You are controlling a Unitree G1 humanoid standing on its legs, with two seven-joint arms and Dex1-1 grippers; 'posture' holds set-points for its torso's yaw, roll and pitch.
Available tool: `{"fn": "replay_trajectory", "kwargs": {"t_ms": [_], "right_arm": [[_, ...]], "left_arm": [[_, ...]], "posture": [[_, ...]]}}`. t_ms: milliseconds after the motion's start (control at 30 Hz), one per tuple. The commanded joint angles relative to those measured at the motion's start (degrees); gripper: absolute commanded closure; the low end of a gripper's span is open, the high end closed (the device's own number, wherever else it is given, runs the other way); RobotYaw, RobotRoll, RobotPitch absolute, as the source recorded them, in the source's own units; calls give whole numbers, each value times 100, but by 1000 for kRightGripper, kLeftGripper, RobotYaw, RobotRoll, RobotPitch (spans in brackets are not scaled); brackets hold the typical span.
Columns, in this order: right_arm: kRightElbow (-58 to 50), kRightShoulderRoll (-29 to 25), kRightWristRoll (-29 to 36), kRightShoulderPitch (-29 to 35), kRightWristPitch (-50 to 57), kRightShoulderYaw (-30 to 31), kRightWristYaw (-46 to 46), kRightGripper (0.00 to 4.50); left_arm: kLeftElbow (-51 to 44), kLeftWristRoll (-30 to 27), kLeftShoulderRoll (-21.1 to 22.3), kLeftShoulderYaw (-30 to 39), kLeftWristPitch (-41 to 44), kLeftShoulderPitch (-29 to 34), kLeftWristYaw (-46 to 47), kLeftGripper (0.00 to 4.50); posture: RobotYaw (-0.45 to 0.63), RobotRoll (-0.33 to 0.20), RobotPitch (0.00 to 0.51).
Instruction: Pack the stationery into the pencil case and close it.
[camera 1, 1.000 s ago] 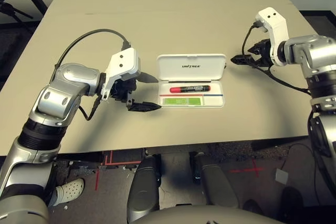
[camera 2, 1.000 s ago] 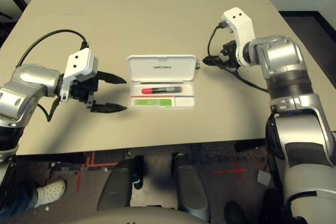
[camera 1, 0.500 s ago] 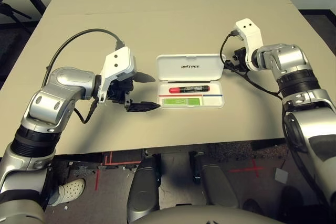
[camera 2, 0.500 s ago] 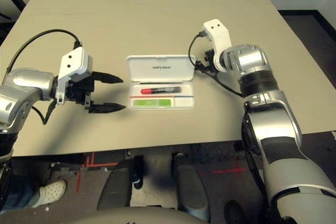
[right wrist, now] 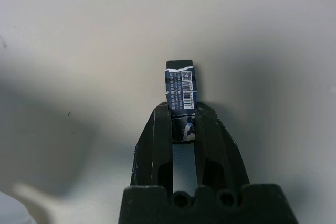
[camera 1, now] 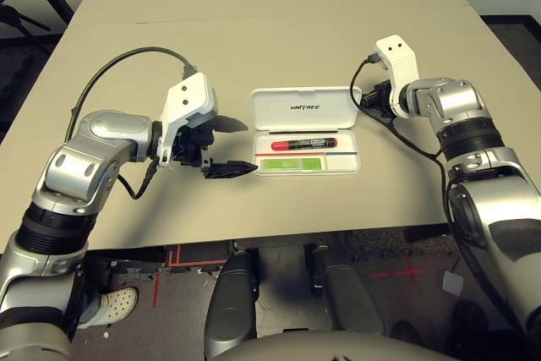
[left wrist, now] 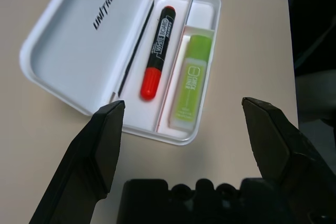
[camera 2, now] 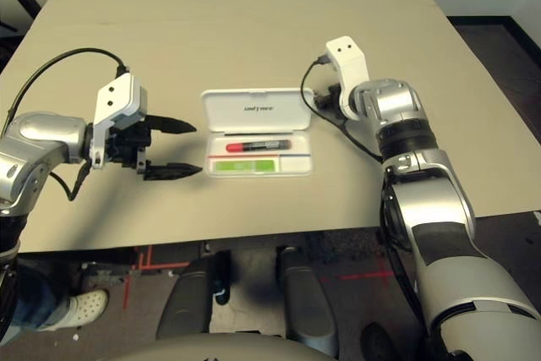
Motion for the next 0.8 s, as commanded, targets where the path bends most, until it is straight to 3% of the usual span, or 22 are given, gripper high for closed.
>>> {"fn": "replay_trajectory", "kwargs": {"t_ms": [33, 133, 300, 567, 800], "right_arm": [[-186, -211, -4, 93, 138, -6, 196, 4211], [-440, -416, 14, 109, 273, 11, 398, 4211], [-1760, -1292, 188, 534, 367, 88, 1298, 4211], [-3755, -2822, 755, 1546, 282, 292, 3121, 4211], [-4500, -3335, 1265, 1885, -407, 169, 4167, 4211]], "left_arm": [[169, -33, 53, 38, -150, 27, -94, 0], [310, -16, 63, 56, -325, 91, -157, 0], [166, -92, -21, 89, -506, 400, -98, 0], [244, -72, -58, 82, -691, 363, -145, 0], [396, -46, -31, 60, -831, 189, -245, 0]], "posture": [[70, 0, 199], [49, 0, 198], [20, 0, 197], [-12, 0, 199], [-15, 0, 197]]}}
